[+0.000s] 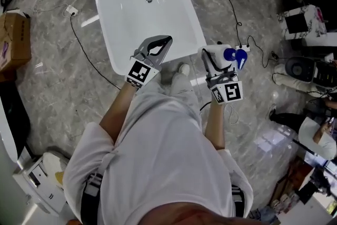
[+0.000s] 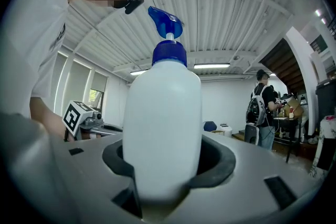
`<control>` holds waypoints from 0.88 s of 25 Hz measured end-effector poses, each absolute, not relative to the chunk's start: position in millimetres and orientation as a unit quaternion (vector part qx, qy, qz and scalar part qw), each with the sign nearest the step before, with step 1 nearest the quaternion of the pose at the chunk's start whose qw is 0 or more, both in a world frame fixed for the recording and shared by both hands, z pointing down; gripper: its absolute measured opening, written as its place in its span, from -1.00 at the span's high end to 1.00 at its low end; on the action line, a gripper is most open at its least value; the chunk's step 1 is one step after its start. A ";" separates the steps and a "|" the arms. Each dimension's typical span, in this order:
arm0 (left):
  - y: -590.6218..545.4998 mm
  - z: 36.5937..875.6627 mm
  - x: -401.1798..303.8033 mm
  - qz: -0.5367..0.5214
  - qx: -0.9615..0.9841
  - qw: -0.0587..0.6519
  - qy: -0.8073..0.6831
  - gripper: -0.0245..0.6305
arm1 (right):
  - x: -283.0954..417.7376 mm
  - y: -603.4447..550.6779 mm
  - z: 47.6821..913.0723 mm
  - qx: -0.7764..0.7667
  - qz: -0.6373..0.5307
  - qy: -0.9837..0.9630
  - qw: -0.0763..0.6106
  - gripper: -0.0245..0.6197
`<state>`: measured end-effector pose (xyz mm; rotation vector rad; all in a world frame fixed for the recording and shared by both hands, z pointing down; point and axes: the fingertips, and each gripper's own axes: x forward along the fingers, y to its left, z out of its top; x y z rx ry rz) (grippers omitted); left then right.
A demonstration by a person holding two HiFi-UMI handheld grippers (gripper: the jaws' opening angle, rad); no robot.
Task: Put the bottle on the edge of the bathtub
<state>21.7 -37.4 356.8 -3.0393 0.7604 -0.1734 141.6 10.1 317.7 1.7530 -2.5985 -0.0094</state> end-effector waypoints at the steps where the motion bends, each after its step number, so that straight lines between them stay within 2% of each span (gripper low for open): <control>1: -40.5 358.5 25.0 -0.055 -0.967 0.000 0.248 0.93 | 146.6 3.7 319.2 0.556 -0.004 -0.831 0.001 0.15; 6: -63.6 366.5 35.7 -0.053 -0.955 -0.020 0.292 0.93 | 167.8 -32.5 325.1 0.529 -0.002 -0.849 -0.009 0.15; 12: -100.3 385.3 37.6 -0.002 -0.938 -0.074 0.339 0.93 | 179.9 -80.4 345.9 0.493 -0.005 -0.870 0.000 0.15; 17: -140.5 424.8 30.4 -0.033 -0.913 -0.087 0.397 0.93 | 190.5 -120.5 385.0 0.492 0.006 -0.870 0.016 0.15; 22: -181.7 455.0 22.8 -0.045 -0.902 -0.063 0.424 0.93 | 191.1 -158.6 427.3 0.500 0.005 -0.865 0.038 0.15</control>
